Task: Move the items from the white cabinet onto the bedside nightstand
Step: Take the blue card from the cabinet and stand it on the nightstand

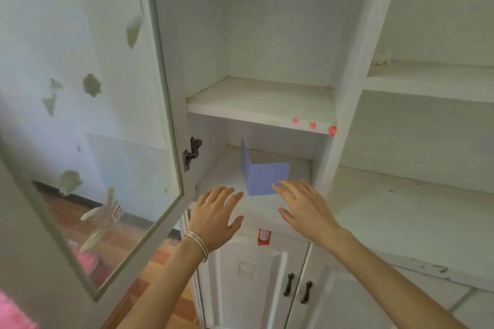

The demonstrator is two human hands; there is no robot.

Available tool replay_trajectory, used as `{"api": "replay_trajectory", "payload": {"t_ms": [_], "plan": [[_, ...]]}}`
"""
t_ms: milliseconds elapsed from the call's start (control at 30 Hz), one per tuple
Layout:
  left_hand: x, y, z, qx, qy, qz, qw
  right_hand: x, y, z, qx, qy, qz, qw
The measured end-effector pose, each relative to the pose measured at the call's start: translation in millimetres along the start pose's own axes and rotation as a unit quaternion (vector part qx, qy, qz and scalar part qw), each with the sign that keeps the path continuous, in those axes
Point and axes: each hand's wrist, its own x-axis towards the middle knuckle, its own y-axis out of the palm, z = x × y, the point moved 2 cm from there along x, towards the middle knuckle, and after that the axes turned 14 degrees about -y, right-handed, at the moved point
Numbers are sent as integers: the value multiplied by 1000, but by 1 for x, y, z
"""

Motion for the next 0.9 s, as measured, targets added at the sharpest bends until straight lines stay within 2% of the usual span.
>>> {"api": "replay_trajectory", "payload": {"t_ms": [300,533,633,800,900], "plan": [[90,41,32,-16,28,-4,999,81,46,-67,-19,44,31,998],[121,73,46,-39,53,-20,998,97,86,-91,24,70,138,988],[124,82,51,-29,58,-19,998,94,86,-93,41,78,112,990],[124,80,53,-22,49,-19,998,74,68,-92,25,13,34,999],[115,70,50,-24,34,-26,999,51,65,-92,73,-24,18,997]]}}
